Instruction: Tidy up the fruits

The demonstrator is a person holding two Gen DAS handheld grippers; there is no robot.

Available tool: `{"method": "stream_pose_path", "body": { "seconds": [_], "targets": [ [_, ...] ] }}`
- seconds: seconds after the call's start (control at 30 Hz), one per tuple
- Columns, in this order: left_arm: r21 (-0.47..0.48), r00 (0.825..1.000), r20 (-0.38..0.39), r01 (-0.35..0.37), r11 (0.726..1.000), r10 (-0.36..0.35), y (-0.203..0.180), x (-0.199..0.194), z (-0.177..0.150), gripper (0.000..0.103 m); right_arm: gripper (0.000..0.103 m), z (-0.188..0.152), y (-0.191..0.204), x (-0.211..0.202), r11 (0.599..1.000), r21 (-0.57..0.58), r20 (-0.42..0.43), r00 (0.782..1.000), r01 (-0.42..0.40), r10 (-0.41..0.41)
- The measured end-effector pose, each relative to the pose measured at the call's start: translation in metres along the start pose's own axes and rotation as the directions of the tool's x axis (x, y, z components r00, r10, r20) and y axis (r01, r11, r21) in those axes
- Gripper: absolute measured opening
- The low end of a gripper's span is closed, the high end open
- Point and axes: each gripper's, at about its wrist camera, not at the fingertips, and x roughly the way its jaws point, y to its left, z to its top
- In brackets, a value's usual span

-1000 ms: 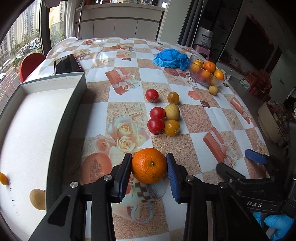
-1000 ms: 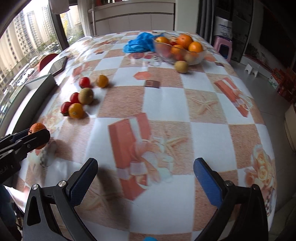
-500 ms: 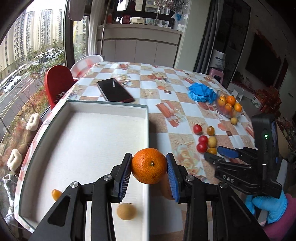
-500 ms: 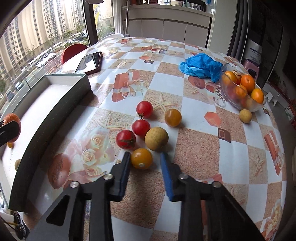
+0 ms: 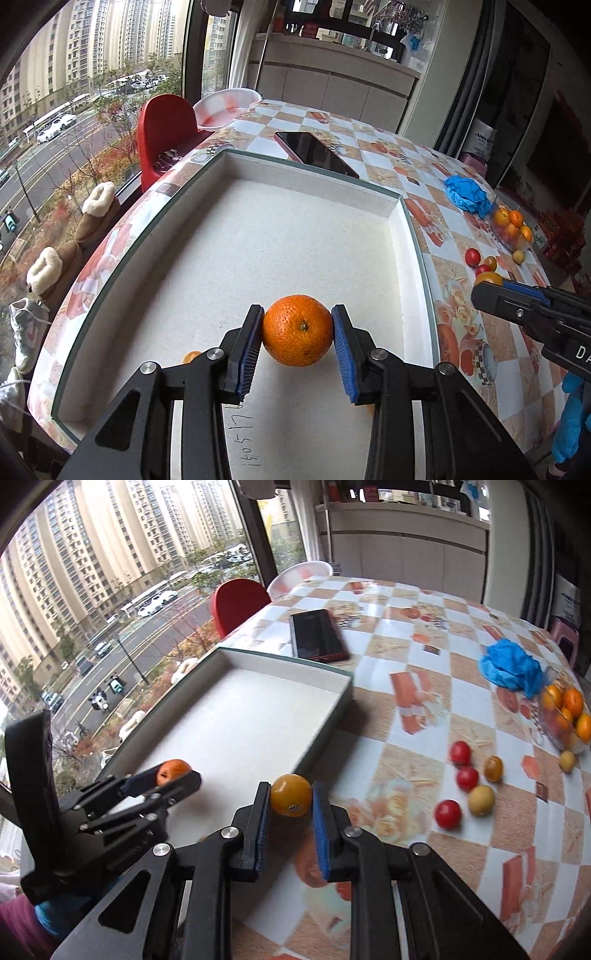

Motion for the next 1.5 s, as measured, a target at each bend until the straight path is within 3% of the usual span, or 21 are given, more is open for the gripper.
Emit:
{"method": "stream_pose_path", "body": {
  "seconds": [0.2, 0.23, 0.27, 0.3, 0.33, 0.37, 0.5, 0.67, 0.77, 0.8, 0.9, 0.97, 1.0, 1.13, 1.27, 1.5],
  "targets": [
    [-0.036, 1.000, -0.006, 0.003, 0.999, -0.003, 0.007, 0.005, -0.007, 0.040, 0.027, 0.005, 0.018, 0.028, 0.999, -0.035, -0.081, 0.997, 0.015, -0.017],
    [-0.033, 1.000, -0.010, -0.004, 0.999, 0.004, 0.007, 0.005, -0.007, 0.043, 0.039, 0.006, 0.017, 0.023, 0.999, -0.031, -0.067, 0.998, 0.010, -0.012],
    [-0.028, 1.000, -0.012, -0.011, 1.000, 0.011, 0.006, 0.005, -0.006, 0.056, 0.065, 0.008, 0.016, 0.015, 1.000, -0.025, -0.044, 0.999, 0.018, -0.019],
    [-0.020, 1.000, 0.000, -0.014, 1.000, 0.014, 0.005, 0.003, -0.006, 0.074, 0.082, 0.009, 0.014, 0.006, 0.999, -0.018, -0.012, 0.999, 0.046, -0.046],
    [-0.014, 1.000, 0.021, -0.023, 1.000, 0.023, 0.004, -0.001, -0.006, 0.084, 0.099, 0.010, 0.010, -0.005, 0.997, -0.008, 0.029, 0.997, 0.076, -0.075],
    [-0.009, 0.998, 0.047, -0.033, 0.999, 0.033, 0.002, -0.006, -0.006, 0.093, 0.102, 0.010, 0.004, -0.016, 0.996, 0.003, 0.062, 0.994, 0.094, -0.094],
    [0.051, 0.998, 0.059, -0.033, 0.998, 0.030, -0.013, -0.018, -0.001, 0.093, 0.102, -0.006, -0.042, -0.042, 0.977, 0.087, 0.077, 0.977, 0.194, -0.201],
    [0.194, 0.993, 0.085, 0.062, 0.979, -0.080, -0.069, -0.044, 0.000, 0.093, 0.103, -0.056, -0.130, -0.059, 0.884, 0.284, -0.056, 0.926, 0.372, -0.373],
    [0.302, 0.984, 0.035, 0.156, 0.940, -0.175, -0.121, -0.049, -0.011, 0.094, 0.103, -0.090, -0.177, -0.068, 0.810, 0.362, -0.132, 0.885, 0.462, -0.446],
    [0.325, 0.982, 0.006, 0.177, 0.929, -0.189, -0.138, -0.046, -0.016, 0.103, 0.103, -0.099, -0.189, -0.071, 0.792, 0.377, -0.148, 0.876, 0.479, -0.459],
    [0.351, 0.988, -0.040, 0.153, 0.924, -0.148, -0.175, -0.025, -0.035, 0.103, 0.103, -0.123, -0.217, -0.076, 0.757, 0.398, -0.186, 0.853, 0.519, -0.487],
    [0.343, 0.990, -0.080, 0.137, 0.929, -0.117, -0.187, -0.006, -0.046, 0.103, 0.103, -0.134, -0.227, -0.084, 0.760, 0.425, -0.144, 0.866, 0.491, -0.479],
    [0.336, 0.991, -0.092, 0.123, 0.934, -0.098, -0.189, 0.002, -0.049, 0.103, 0.103, -0.135, -0.229, -0.084, 0.755, 0.416, -0.144, 0.857, 0.507, -0.495],
    [0.301, 0.990, -0.134, 0.071, 0.951, -0.032, -0.185, 0.027, -0.054, 0.103, 0.103, -0.127, -0.237, -0.079, 0.763, 0.407, -0.121, 0.857, 0.503, -0.501],
    [0.301, 0.993, -0.120, 0.048, 0.952, -0.012, -0.188, 0.038, -0.046, 0.103, 0.103, -0.115, -0.244, -0.070, 0.749, 0.415, -0.104, 0.845, 0.516, -0.525],
    [0.293, 0.996, -0.092, 0.034, 0.956, -0.007, -0.190, 0.049, -0.037, 0.103, 0.103, -0.116, -0.244, -0.069, 0.754, 0.418, -0.091, 0.849, 0.507, -0.521]
  ]
}}
